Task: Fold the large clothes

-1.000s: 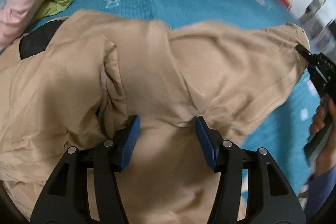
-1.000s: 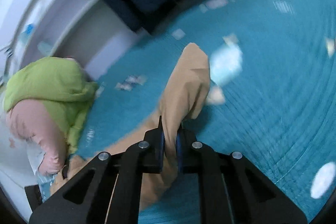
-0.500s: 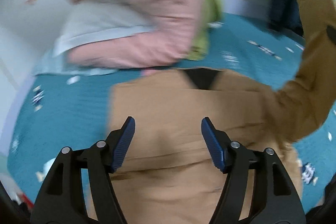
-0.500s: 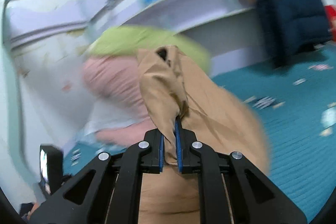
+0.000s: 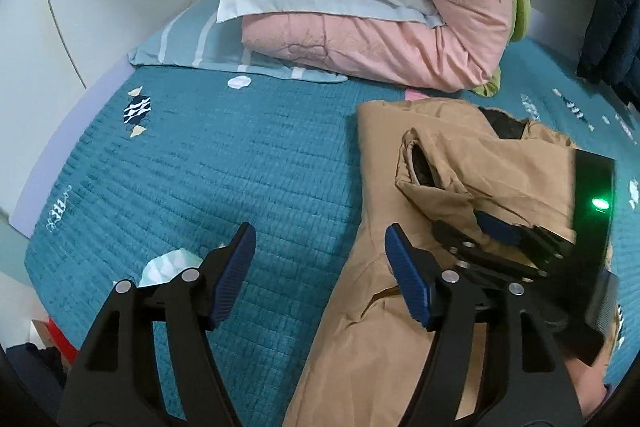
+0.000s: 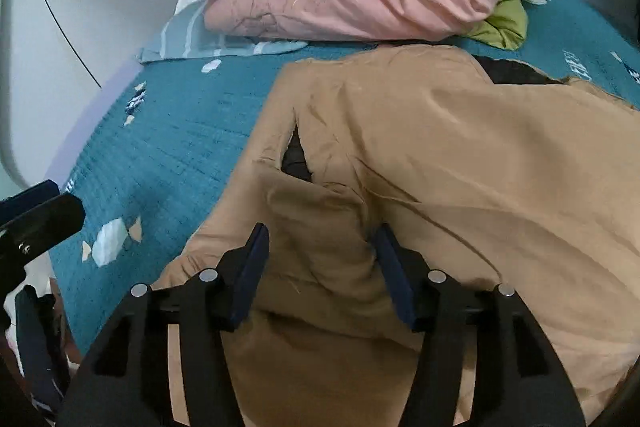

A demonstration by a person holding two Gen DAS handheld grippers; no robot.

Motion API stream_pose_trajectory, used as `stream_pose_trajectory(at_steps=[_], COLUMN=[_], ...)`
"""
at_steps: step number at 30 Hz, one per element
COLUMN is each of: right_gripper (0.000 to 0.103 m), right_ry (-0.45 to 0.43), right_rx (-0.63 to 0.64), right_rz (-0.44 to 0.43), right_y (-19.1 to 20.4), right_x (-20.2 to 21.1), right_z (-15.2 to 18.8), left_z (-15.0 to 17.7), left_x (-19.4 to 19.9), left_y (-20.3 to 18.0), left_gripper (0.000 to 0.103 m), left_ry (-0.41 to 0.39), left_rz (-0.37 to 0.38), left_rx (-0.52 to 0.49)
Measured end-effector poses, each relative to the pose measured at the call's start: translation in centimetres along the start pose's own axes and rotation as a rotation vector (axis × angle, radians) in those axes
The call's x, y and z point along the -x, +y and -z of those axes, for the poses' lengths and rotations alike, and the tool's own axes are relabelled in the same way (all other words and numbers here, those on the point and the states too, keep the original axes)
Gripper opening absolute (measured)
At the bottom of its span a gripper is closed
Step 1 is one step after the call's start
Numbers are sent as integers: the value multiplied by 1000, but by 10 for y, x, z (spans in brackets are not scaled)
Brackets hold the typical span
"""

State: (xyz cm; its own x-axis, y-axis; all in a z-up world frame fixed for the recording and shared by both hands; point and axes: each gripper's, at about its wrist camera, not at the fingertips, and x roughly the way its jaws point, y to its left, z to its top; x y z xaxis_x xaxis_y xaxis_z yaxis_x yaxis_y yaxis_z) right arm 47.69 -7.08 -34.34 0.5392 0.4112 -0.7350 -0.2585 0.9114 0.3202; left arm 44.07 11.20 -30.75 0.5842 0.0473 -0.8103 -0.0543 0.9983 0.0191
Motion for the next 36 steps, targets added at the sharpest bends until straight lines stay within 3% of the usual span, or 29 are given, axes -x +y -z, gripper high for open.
stream_pose_trajectory(at_steps=[3,5,7,9,10,14,16,17,20,22,24,27,29,31,36], right_gripper=[68,69,69,66,55,46,40,37,35,41,47,66,69,69,69], right_ry=[-112,-179,-218,-204,-196,-68,21,47,67,68,13,-73,-53,5,79], right_rx=[-21,-36,-134,-233,-285,-486,-511,-519,-488,-475,-472,-450,-449,-453,-488], right_rz=[-34,25,63,88,82,72,105,116,108,73,15,63,130,165,152], right_y=[-7,-21,-65,-111,-135,-221,-244,-253,-258,-256,-258,-269,-290,-307,-337], right_x=[45,75,103,115,118,99,78,68,55,64,85,114,110,95,60], right_z=[-7,-13,-19,-18,-16,0,11,19,22,13,6,-14,-27,-35,-43], left_z=[-8,-16,-26,-34,-36,-38,-34,-29,-25,-30,-40,-68,-91,-111,-134], left_x=[-1,-3,-11,-22,-30,-81,-111,-132,-153,-144,-126,-98,-97,-112,-168], left_y=[-2,-12,-31,-51,-61,-106,-117,-120,-122,-126,-122,-101,-83,-68,-46], left_gripper=[73,73,73,73,73,73,73,73,75,75,75,78,86,86,86], left_ry=[-21,-18,7,11,21,145,228,284,314,298,249,134,103,115,211], left_rz=[39,96,180,232,240,244,175,176,184,193,247,301,247,177,75], left_rx=[30,45,46,29,12,-66,-104,-94,-63,-94,-110,-99,-76,-45,17])
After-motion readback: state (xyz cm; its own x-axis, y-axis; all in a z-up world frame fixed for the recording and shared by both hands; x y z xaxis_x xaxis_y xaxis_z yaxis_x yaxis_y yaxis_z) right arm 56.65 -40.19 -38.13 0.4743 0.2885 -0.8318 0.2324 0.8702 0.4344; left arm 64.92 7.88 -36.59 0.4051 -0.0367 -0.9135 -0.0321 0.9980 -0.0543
